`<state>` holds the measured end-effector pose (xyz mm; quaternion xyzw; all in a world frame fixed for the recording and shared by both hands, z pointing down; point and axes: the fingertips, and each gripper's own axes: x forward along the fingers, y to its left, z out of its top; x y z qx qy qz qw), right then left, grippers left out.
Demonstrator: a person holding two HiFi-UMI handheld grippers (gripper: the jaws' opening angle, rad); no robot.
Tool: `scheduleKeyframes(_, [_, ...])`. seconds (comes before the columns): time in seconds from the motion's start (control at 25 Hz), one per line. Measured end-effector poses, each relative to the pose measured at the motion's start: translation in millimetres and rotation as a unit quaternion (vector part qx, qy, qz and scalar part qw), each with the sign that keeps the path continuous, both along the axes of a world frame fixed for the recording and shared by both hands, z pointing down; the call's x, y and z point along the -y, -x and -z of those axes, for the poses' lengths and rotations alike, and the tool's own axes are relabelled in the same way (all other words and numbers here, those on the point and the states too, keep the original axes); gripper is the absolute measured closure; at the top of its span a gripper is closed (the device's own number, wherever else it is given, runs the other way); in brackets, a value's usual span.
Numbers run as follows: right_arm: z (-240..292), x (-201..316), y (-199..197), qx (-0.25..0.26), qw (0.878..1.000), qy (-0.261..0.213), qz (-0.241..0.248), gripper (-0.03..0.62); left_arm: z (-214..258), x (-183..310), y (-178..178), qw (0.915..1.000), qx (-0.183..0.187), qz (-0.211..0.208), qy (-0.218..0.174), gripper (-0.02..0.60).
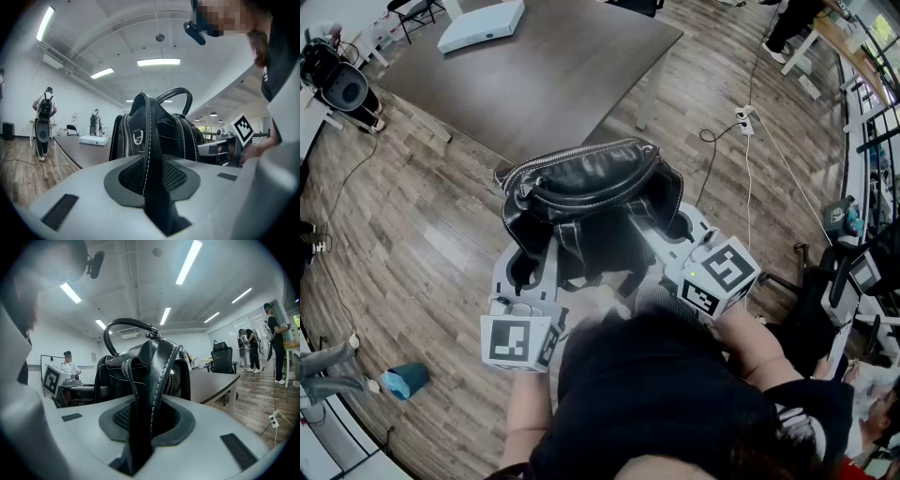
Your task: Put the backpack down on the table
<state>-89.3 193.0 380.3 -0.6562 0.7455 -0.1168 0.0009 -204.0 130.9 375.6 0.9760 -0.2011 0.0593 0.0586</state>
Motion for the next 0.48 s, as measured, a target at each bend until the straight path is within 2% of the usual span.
scheduleKeyframes(0.48, [1.6, -22.8, -1.9, 0.005, 1.000, 0.008, 0.014, 0.505, 2.2, -26.7, -0.3, 0.9999, 0.009, 0.012, 0.004, 0.482])
